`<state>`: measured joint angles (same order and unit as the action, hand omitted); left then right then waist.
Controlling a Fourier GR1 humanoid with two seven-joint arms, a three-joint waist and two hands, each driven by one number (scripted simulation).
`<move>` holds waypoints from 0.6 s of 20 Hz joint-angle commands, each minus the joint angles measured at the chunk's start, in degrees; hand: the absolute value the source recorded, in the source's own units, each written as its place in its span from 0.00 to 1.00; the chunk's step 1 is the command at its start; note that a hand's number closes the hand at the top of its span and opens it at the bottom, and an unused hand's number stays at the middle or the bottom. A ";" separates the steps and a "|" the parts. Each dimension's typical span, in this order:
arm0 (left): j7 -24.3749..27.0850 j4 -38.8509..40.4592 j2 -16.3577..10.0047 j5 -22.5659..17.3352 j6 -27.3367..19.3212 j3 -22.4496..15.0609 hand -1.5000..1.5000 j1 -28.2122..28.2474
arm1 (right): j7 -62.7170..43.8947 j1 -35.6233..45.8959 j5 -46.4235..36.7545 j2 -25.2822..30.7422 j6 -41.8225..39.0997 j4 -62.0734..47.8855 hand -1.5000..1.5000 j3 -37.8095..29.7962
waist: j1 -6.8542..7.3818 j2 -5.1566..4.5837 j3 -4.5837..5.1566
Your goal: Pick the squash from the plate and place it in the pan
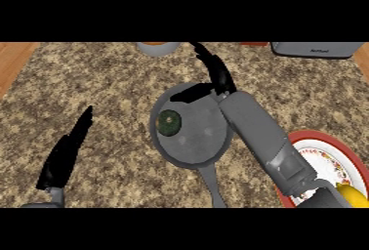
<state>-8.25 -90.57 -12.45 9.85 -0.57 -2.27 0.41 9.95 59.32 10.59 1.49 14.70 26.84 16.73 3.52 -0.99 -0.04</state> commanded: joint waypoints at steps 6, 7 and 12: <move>0.28 -2.58 1.31 1.38 -0.91 -1.32 0.50 3.78 | 13.29 0.07 3.15 12.72 -10.21 -9.18 0.00 -8.93 | -0.88 -0.02 -0.05; 1.88 0.36 -0.13 -1.00 0.66 1.55 0.50 2.62 | 14.00 0.69 2.78 13.45 -11.18 -9.99 0.00 -9.11 | -1.17 0.01 -0.01; 0.46 2.80 -0.04 -0.05 0.13 2.12 0.50 -2.22 | 19.91 -1.09 2.06 21.23 -18.59 -13.60 0.00 -10.28 | -1.57 -0.30 -0.05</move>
<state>-7.39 -90.96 -12.63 9.71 -0.21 -1.11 1.71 25.50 59.25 12.84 17.32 1.32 15.74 7.68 2.46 -1.08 -0.08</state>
